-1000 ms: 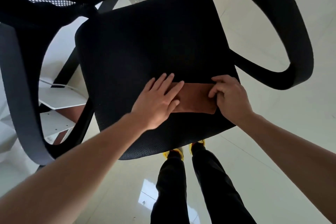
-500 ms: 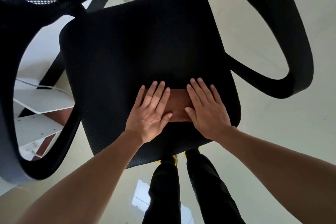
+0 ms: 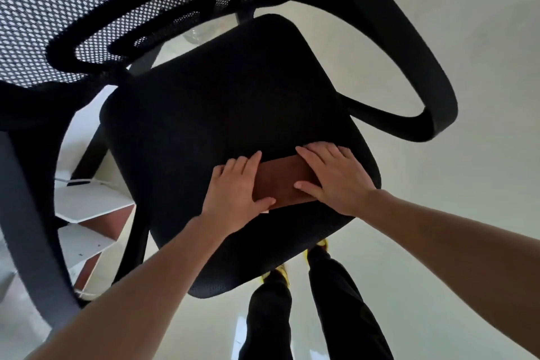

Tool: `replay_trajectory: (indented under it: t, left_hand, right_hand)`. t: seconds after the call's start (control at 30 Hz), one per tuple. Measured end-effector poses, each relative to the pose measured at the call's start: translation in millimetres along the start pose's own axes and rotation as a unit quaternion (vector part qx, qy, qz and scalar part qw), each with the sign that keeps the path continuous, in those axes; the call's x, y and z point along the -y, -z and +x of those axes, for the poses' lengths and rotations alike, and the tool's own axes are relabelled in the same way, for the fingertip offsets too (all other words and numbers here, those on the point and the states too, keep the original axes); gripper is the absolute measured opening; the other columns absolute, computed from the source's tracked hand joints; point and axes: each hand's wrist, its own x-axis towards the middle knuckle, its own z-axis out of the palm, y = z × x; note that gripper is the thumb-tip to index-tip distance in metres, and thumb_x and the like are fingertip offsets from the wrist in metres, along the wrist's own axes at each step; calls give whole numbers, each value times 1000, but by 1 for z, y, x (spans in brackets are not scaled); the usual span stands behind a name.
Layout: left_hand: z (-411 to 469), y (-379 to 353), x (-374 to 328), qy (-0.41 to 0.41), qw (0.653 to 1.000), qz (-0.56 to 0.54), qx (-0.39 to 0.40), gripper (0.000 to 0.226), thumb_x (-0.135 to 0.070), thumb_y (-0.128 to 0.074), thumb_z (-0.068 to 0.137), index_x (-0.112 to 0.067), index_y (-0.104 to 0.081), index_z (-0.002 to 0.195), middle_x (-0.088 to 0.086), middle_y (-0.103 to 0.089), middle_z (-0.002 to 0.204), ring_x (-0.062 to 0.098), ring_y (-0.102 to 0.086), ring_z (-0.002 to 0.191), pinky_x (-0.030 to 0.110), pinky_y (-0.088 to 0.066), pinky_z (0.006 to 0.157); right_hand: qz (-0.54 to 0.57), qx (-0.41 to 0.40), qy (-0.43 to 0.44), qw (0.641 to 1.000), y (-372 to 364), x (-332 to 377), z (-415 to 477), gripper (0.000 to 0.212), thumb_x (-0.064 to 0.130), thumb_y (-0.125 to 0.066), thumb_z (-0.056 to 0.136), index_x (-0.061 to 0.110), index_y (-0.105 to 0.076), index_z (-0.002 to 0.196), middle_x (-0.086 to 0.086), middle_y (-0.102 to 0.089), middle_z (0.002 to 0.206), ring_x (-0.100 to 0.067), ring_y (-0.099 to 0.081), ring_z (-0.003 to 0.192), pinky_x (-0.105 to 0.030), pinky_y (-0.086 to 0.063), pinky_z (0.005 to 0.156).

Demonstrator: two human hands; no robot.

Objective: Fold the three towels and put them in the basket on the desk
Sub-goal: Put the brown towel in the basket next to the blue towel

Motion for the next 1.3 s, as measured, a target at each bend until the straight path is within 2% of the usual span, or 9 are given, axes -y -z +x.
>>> replay_trajectory:
  t: [0.17,0.27,0.4,0.57,0.7,0.83,1.0,1.07,1.3]
  left_hand:
    - [4,43,-14,-18,989,-14,145,49,-46,-79,65,-20,-60,102,-4,-46,97,16,-51,94,35,-49,78]
    - [-19,62,-29,-23,986,-78,148,35,-33,-79,63,-27,-54,87,-8,-58,88,12,-59,81,34,-52,69]
    - [-56,107,-78,8,960,-241,144,33,-15,-81,61,-25,-59,83,-5,-67,79,10,-66,72,32,-56,63]
    - [-62,163,-174,112,841,-515,123,35,-1,-77,74,-13,-67,105,11,-72,98,23,-70,93,35,-57,80]
    - [-32,185,-268,171,770,-602,122,33,2,-68,82,-2,-60,114,22,-67,112,38,-67,100,50,-57,84]
    - [16,208,-371,169,765,-616,77,38,-4,-67,86,-2,-53,121,23,-64,114,35,-68,97,47,-59,77]
    - [76,253,-496,94,783,-611,62,42,-1,-66,86,-6,-52,125,22,-65,112,32,-69,87,36,-57,62]
    - [100,275,-532,57,789,-606,83,44,3,-66,85,-7,-52,125,23,-64,114,33,-70,88,36,-57,64]
    - [221,354,-649,-43,822,-553,127,58,7,-69,79,-20,-50,127,19,-62,111,36,-67,90,40,-57,66]
  right_hand:
    - [38,125,-67,989,35,0,-25,69,62,-68,71,26,-50,128,1,-51,119,-20,-46,114,-36,-40,93]
    - [180,88,-128,971,56,1,-67,50,47,-76,66,27,-56,108,6,-54,105,-15,-52,98,-33,-44,81]
    - [384,25,-211,899,101,-11,-145,37,30,-79,64,32,-54,91,8,-64,80,-17,-61,76,-34,-51,70]
    - [571,-42,-299,763,159,-65,-214,36,5,-77,72,13,-61,104,-2,-70,89,-17,-68,83,-20,-54,67]
    - [621,-60,-325,711,193,-139,-252,31,9,-72,79,12,-60,108,-11,-70,98,-27,-69,89,-43,-58,77]
    - [636,-72,-337,691,244,-230,-289,22,14,-66,87,10,-60,108,-9,-67,90,-18,-62,73,-29,-49,63]
    - [648,-140,-350,662,309,-343,-331,13,12,-64,87,9,-62,100,-6,-61,92,-20,-61,84,-36,-53,75]
    - [656,-167,-356,644,331,-380,-338,17,13,-64,88,9,-63,104,-7,-62,97,-21,-62,88,-40,-55,83]
    - [643,-267,-360,621,411,-528,-329,31,14,-60,92,12,-59,123,-6,-64,103,-17,-63,84,-30,-52,67]
